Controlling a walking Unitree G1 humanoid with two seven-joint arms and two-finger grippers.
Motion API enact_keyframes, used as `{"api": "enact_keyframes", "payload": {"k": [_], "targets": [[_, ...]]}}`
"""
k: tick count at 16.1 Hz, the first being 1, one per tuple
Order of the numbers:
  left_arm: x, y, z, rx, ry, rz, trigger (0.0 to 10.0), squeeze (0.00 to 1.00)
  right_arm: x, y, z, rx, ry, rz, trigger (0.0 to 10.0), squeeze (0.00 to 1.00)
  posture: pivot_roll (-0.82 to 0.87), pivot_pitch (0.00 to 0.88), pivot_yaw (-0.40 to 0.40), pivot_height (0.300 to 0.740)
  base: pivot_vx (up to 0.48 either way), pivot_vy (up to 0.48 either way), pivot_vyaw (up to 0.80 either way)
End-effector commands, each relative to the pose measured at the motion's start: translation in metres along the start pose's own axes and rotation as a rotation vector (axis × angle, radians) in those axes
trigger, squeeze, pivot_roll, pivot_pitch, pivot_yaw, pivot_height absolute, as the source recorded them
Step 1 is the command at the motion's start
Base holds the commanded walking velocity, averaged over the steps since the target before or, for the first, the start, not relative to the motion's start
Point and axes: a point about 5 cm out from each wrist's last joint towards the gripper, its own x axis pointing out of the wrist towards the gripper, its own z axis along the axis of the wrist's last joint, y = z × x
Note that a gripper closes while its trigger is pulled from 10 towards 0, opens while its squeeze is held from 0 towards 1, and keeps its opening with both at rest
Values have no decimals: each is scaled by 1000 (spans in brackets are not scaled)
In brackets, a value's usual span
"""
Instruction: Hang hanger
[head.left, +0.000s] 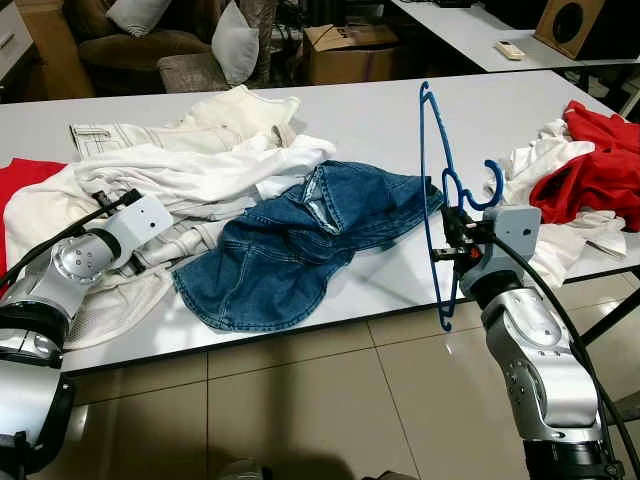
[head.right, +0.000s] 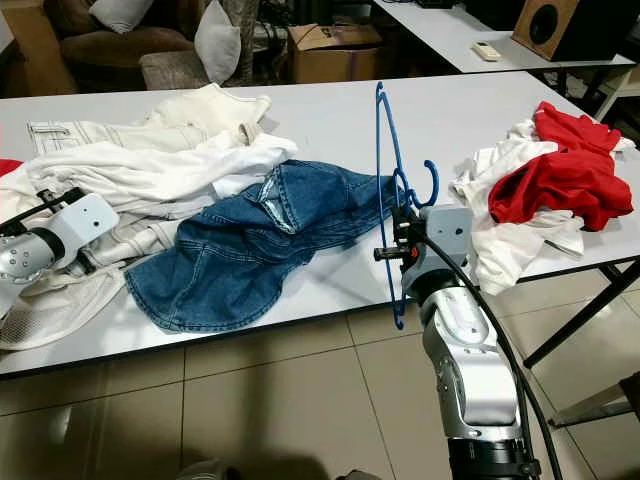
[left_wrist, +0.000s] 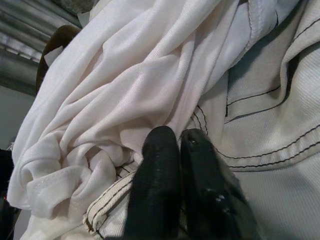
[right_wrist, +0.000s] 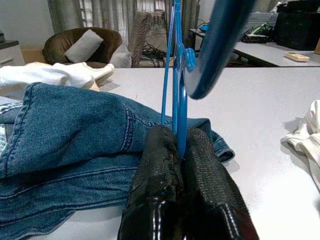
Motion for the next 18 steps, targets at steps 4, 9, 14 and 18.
{"api": "enact_keyframes", "payload": {"k": [4,9,14,18], "targets": [[-1,9,0,-110,-5,21,0,0,1,0,7,-6,-22,7,10000,0,-92,0,23,740,0,0,0],[-3,31,20,-295,-157,26,0,0,-3,0,9,-15,-41,91,10000,0,-82,0,18,740,0,0,0],[-8,47,47,-382,-341,-18,0,0,-11,13,17,-51,-74,312,10000,0,-83,0,3,740,0,0,0],[-12,44,30,-177,-197,-13,627,0,-11,15,16,-54,-64,326,10000,0,-83,0,-2,740,0,0,0]]}}
